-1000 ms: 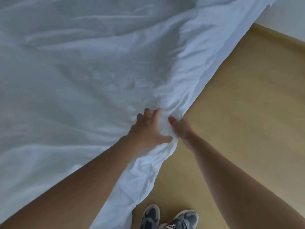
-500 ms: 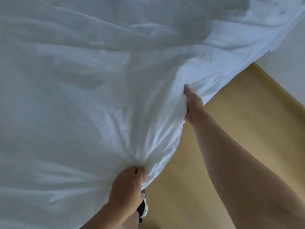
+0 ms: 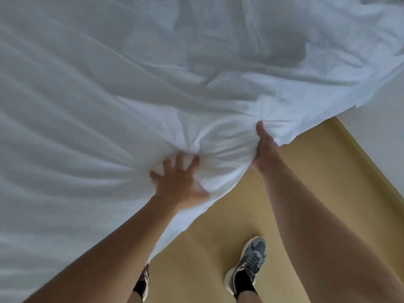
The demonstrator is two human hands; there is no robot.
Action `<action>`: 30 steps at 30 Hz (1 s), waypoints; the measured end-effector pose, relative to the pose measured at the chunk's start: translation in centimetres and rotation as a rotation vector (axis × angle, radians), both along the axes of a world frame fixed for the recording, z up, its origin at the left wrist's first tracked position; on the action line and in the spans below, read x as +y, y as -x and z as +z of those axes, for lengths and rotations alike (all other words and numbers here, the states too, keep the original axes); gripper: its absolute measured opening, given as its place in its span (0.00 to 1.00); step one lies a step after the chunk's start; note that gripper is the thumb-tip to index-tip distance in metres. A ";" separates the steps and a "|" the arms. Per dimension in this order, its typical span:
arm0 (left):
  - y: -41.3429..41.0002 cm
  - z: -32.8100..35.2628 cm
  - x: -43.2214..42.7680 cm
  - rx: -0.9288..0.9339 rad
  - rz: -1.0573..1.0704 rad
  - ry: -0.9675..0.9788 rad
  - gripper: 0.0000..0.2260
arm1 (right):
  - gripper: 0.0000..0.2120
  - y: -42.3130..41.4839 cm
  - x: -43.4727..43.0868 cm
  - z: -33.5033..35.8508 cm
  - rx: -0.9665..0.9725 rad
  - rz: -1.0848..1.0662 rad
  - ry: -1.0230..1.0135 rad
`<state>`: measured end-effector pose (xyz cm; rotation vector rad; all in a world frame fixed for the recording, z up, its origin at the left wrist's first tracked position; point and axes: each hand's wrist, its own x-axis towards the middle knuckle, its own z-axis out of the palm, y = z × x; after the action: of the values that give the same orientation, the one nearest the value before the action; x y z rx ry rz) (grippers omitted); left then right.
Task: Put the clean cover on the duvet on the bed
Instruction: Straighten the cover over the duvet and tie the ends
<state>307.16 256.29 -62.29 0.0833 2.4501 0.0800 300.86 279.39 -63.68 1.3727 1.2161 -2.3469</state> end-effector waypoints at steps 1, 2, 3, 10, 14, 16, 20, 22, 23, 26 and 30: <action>-0.6 -0.2 1.1 -0.031 0.036 0.023 0.56 | 0.24 -0.5 0.7 -0.6 -0.015 0.017 -0.060; -1.4 -0.1 2.6 -0.047 0.053 0.032 0.61 | 0.20 -1.8 1.2 -0.9 -0.019 0.022 -0.125; -2.4 0.2 4.5 -0.021 0.053 0.025 0.64 | 0.16 -3.9 1.6 -0.8 0.016 0.034 -0.164; -1.0 1.6 15.3 0.358 -0.070 0.138 0.40 | 0.22 -0.8 8.7 2.5 0.142 0.241 0.123; -0.6 1.5 14.8 0.293 -0.029 0.050 0.17 | 0.29 5.4 13.7 2.5 0.129 0.026 0.266; -1.1 1.4 14.7 0.285 -0.007 0.013 0.14 | 0.25 6.4 15.3 2.2 0.090 0.074 0.241; 1.7 1.6 19.3 0.323 -0.140 -0.038 0.25 | 0.15 4.3 18.2 0.9 0.013 0.085 -0.033; 5.2 1.6 24.2 0.431 -0.184 -0.085 0.39 | 0.15 4.3 19.8 0.6 0.069 0.137 -0.029; 7.0 1.5 26.7 0.435 -0.152 -0.091 0.43 | 0.17 5.2 20.7 0.7 0.090 0.160 0.006; 10.5 1.1 31.0 0.313 -0.058 -0.101 0.27 | 0.24 10.0 24.2 1.5 0.163 0.100 0.159; 9.4 1.2 28.5 0.242 -0.044 -0.168 0.13 | 0.28 15.6 28.8 2.0 0.108 -0.011 0.165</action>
<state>297.72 284.84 -61.09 0.2325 2.6777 0.2705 285.28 308.16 -61.68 1.2176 1.0155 -2.4948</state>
